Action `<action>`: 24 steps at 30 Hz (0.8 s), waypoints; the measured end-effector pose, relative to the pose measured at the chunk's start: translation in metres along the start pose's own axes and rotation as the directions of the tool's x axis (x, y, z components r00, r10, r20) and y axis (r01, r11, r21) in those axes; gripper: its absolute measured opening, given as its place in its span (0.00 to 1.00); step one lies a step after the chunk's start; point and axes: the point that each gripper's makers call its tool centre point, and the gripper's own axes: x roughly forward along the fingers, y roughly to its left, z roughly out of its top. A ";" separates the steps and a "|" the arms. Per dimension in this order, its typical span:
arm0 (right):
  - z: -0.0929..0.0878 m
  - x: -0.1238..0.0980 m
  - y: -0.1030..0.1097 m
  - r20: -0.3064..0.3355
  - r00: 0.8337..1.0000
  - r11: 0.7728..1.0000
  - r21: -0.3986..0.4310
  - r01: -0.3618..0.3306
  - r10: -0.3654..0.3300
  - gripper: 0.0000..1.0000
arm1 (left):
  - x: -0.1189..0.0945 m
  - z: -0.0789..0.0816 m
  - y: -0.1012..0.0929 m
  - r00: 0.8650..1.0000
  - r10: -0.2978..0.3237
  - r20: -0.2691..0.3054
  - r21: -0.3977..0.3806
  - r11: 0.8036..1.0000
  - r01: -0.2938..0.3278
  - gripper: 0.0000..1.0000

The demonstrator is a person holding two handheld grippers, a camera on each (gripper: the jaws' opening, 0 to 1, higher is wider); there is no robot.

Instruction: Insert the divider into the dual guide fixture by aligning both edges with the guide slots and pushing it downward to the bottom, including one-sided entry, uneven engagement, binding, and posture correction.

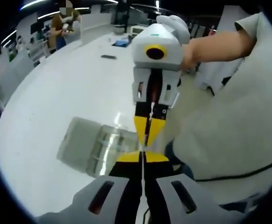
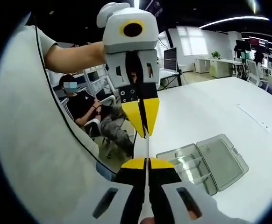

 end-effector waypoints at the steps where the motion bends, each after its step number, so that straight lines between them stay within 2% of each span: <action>1: 0.000 0.000 0.000 -0.001 1.000 1.000 -0.001 0.001 -0.001 0.00 | 0.000 -0.001 0.000 1.000 -0.002 -0.003 0.007 1.000 0.002 0.00; 13: 0.002 -0.002 -0.003 0.000 1.000 1.000 0.008 0.025 -0.025 0.00 | -0.002 -0.001 -0.002 1.000 -0.011 -0.021 0.033 0.999 0.012 0.00; 15: -0.001 -0.001 -0.004 -0.016 0.999 0.999 0.004 0.035 -0.035 0.00 | -0.003 -0.005 0.000 0.999 -0.001 -0.051 0.057 0.998 0.004 0.00; 20: -0.003 -0.001 -0.005 -0.024 0.999 0.999 0.003 0.041 -0.041 0.02 | -0.005 -0.006 0.002 0.999 0.006 -0.052 0.056 0.998 -0.003 0.00; 24: -0.003 -0.002 -0.007 -0.026 0.998 0.999 0.012 0.049 -0.049 0.05 | -0.005 -0.013 0.005 0.996 0.019 -0.086 0.045 0.999 -0.015 0.00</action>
